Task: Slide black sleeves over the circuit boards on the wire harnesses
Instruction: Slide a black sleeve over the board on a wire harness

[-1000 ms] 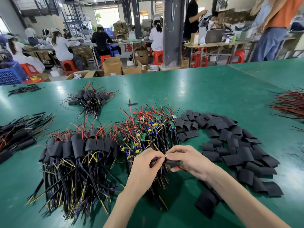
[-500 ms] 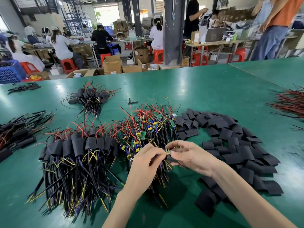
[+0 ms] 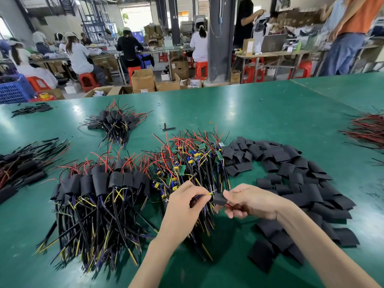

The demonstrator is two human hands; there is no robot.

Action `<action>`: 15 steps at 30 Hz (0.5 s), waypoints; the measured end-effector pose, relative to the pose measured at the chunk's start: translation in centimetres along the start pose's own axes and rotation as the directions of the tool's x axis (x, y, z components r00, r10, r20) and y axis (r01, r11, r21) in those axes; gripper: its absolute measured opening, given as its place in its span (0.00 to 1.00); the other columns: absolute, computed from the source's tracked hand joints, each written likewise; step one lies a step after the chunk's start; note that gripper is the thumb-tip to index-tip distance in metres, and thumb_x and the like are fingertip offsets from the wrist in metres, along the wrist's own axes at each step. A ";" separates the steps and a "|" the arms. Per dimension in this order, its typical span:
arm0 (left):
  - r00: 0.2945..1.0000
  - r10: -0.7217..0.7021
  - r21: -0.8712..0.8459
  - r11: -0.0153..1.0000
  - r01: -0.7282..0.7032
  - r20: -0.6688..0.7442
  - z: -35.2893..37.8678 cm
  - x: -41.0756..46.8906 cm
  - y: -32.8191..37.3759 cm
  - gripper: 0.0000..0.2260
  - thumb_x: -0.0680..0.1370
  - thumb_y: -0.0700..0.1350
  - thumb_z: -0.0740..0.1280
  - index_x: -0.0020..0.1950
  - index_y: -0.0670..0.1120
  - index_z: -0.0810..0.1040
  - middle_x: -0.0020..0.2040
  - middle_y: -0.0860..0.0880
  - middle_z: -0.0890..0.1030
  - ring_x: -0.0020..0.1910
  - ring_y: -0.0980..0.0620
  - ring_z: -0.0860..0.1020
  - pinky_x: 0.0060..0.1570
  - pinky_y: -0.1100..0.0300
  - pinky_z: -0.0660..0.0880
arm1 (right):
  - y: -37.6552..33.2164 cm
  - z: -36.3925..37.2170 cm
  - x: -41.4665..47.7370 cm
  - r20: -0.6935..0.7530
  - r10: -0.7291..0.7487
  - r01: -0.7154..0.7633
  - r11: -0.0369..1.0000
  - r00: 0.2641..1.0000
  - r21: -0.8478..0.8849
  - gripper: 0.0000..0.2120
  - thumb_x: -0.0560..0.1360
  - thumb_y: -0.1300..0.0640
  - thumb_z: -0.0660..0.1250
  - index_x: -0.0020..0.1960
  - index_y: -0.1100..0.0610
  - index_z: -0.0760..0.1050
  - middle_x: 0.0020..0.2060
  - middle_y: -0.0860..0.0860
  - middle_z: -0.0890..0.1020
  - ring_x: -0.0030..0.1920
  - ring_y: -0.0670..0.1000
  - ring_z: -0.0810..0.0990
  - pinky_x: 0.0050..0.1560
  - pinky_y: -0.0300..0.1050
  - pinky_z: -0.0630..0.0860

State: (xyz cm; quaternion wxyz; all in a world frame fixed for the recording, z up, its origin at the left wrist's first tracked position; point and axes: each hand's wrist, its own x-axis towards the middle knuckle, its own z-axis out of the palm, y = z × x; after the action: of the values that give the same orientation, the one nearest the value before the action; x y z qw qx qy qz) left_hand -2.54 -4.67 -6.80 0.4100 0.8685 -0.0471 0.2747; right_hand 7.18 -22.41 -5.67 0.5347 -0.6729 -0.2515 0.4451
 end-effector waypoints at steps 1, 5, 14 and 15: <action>1.000 0.001 0.005 1.000 -0.001 0.008 0.0 0.0 0.1 0.04 0.72 0.36 0.72 0.41 0.45 0.82 0.36 0.56 0.72 0.36 0.59 0.71 0.38 0.73 0.65 | 0.1 0.1 0.1 -0.013 0.004 -0.004 1.000 1.000 -0.009 0.25 0.76 0.48 0.58 0.54 0.71 0.76 0.29 0.51 0.77 0.26 0.45 0.67 0.28 0.37 0.59; 0.999 0.035 0.071 0.997 -0.037 0.026 0.2 -0.2 0.2 0.03 0.72 0.37 0.73 0.40 0.44 0.82 0.35 0.57 0.70 0.34 0.59 0.70 0.38 0.73 0.63 | 0.3 0.8 0.3 -0.093 -0.041 0.035 0.997 0.995 -0.067 0.18 0.80 0.52 0.56 0.46 0.63 0.79 0.27 0.50 0.75 0.24 0.44 0.64 0.26 0.35 0.58; 0.993 0.110 0.237 0.967 -0.098 -0.037 0.4 -0.4 0.3 0.02 0.72 0.38 0.72 0.40 0.44 0.82 0.34 0.51 0.73 0.33 0.55 0.71 0.35 0.66 0.68 | 0.4 1.6 0.7 -0.172 -0.166 0.107 0.946 0.971 -0.308 0.15 0.82 0.56 0.55 0.40 0.63 0.68 0.24 0.44 0.66 0.25 0.44 0.60 0.27 0.37 0.57; 0.990 0.126 0.242 0.964 -0.107 -0.063 0.3 -0.4 0.1 0.01 0.72 0.38 0.72 0.41 0.44 0.82 0.35 0.51 0.75 0.33 0.54 0.73 0.35 0.63 0.70 | 0.5 1.7 0.8 -0.168 -0.167 0.110 0.946 0.971 -0.306 0.15 0.82 0.56 0.55 0.46 0.68 0.70 0.24 0.44 0.65 0.25 0.45 0.59 0.27 0.37 0.57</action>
State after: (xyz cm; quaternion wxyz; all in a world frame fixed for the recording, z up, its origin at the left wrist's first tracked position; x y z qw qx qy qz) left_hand -2.80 -5.05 -7.08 0.2875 0.8958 -0.0489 0.3355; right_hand 6.08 -21.06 -6.44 0.4804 -0.7652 -0.3091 0.2969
